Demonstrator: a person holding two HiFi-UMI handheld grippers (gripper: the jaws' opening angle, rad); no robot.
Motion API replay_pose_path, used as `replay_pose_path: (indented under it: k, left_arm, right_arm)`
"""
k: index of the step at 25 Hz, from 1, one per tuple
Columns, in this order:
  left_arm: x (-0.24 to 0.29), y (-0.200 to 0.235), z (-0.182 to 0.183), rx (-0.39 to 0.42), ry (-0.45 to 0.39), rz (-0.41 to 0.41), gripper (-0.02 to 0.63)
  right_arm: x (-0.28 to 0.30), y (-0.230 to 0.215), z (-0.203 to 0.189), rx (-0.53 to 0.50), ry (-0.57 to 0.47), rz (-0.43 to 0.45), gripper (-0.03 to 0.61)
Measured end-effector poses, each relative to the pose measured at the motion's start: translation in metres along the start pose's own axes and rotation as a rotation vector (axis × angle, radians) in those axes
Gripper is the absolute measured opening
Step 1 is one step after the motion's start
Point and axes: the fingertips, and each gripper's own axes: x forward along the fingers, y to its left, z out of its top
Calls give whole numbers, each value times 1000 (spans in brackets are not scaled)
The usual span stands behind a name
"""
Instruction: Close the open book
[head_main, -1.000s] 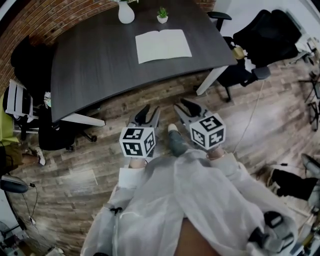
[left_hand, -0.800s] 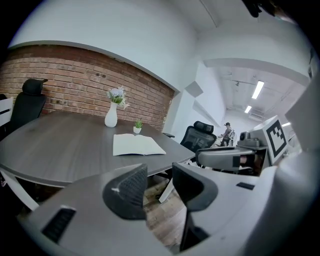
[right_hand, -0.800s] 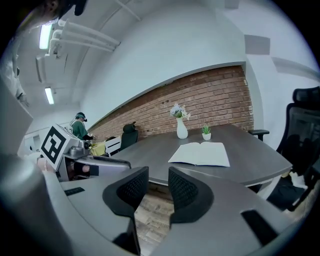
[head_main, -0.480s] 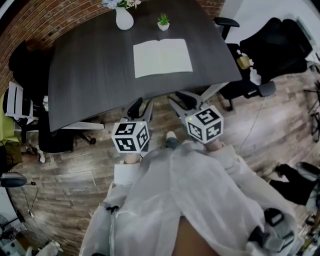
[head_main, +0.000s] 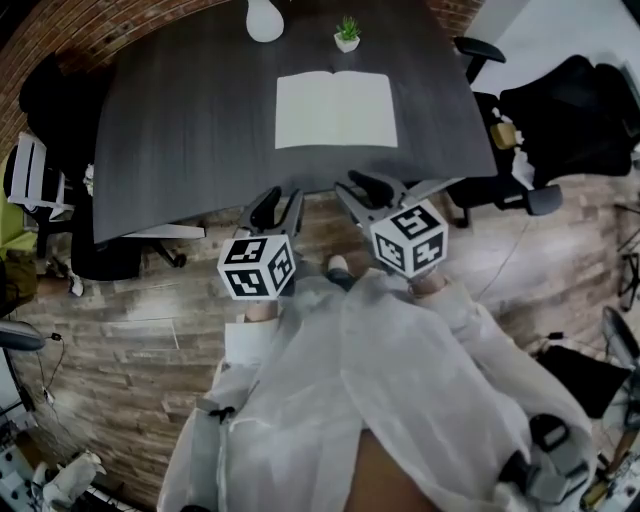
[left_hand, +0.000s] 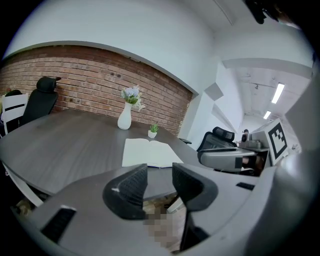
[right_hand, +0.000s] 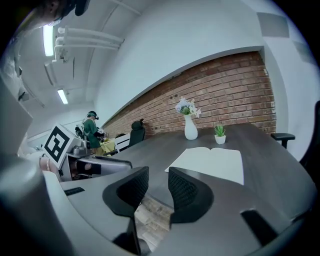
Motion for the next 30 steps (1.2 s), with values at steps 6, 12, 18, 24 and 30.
replay_pose_path:
  k: [6,12,18,24,30]
  left_arm:
    - [10,6,-2,-24,17,0,137]
    - [26,10,4,-28,23,-18,137]
    - [47,29,22,-22,30,-34,137]
    - [61,55,27,-43,55,-29,137]
    - [79,75,21,-79,93,-34,137]
  right_arm:
    - [10,4,-5,8,22,36,101]
    - [18,-1,-13,6,64,40,101]
    - [41,-21,3,-13,84,12,101]
    - [70,-39,11,-15,123,-5,101]
    - [96,-55,8,-70,197,-18,101]
